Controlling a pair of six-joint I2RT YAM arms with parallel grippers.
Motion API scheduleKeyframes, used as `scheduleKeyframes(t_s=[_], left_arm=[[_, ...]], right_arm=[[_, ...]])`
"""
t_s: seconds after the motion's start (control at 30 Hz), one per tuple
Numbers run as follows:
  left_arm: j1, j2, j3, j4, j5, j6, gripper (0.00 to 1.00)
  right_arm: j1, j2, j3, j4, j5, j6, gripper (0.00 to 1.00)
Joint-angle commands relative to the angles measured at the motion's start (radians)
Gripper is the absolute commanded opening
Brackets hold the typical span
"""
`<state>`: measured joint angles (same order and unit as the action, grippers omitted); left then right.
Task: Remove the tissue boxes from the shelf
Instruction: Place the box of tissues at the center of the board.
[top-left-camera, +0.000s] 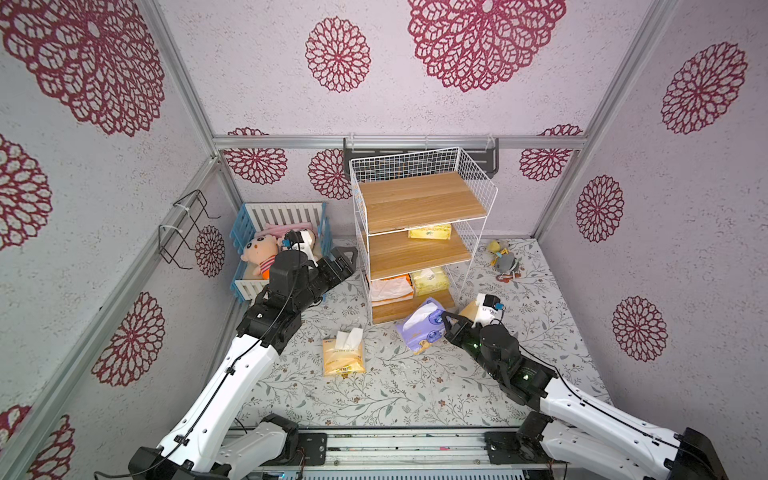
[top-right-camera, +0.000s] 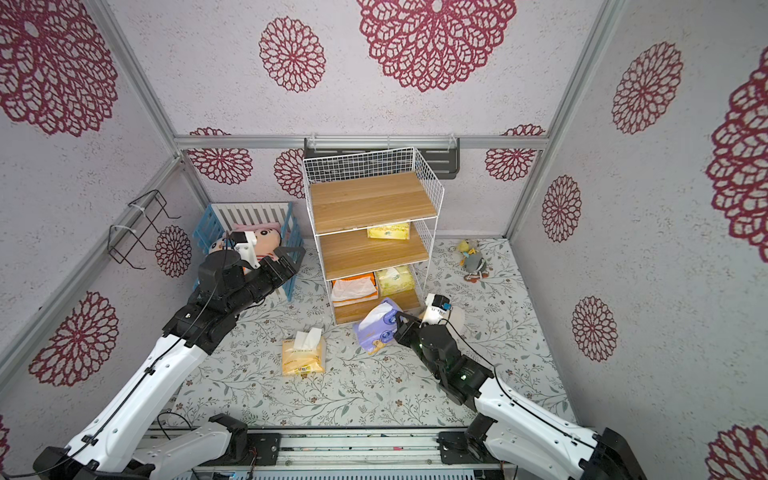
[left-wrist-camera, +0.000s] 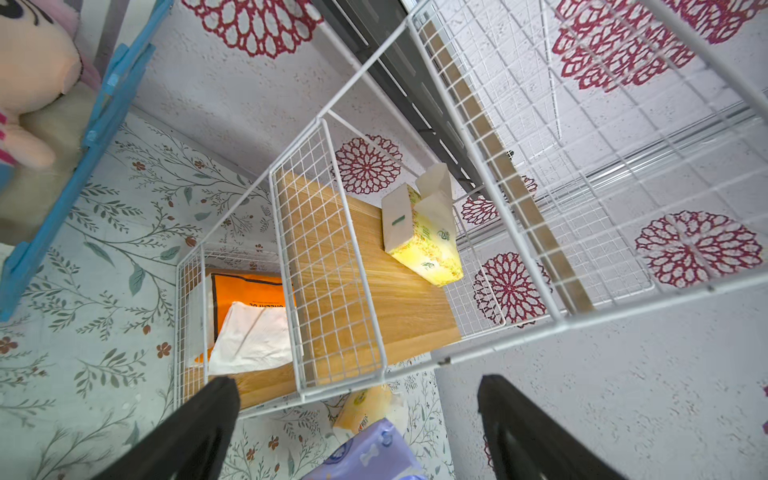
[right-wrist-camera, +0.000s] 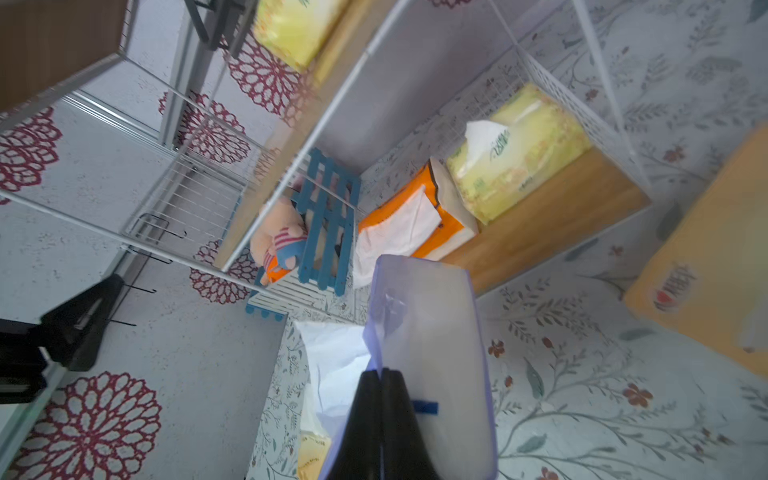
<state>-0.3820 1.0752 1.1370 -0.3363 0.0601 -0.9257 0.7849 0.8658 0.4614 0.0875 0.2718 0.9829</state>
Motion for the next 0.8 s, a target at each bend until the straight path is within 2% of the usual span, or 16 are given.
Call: scheduleKeyframes(t_s=[0.0, 0.2, 0.4, 0.73, 0.77], left_arm=[[-0.030, -0.039, -0.001, -0.043, -0.090, 0.006, 0.97], [-0.065, -0.048, -0.010, -0.056, -0.127, 0.001, 0.97], [-0.155, -0.022, -0.006, -0.047, -0.209, 0.008, 0.97], [-0.309, 0.006, -0.076, -0.053, -0.332, -0.066, 0.97], [-0.327, 0.003, -0.085, -0.055, -0.348, -0.074, 0.97]], right_arm=[[0.029, -0.036, -0.081, 0.043, 0.003, 0.032, 0.00], [0.070, -0.050, -0.212, 0.104, 0.005, 0.086, 0.00], [0.108, -0.003, -0.295, 0.203, 0.035, 0.168, 0.00], [0.139, 0.060, -0.308, 0.260, 0.027, 0.237, 0.00], [0.145, 0.067, -0.307, 0.267, 0.026, 0.237, 0.14]])
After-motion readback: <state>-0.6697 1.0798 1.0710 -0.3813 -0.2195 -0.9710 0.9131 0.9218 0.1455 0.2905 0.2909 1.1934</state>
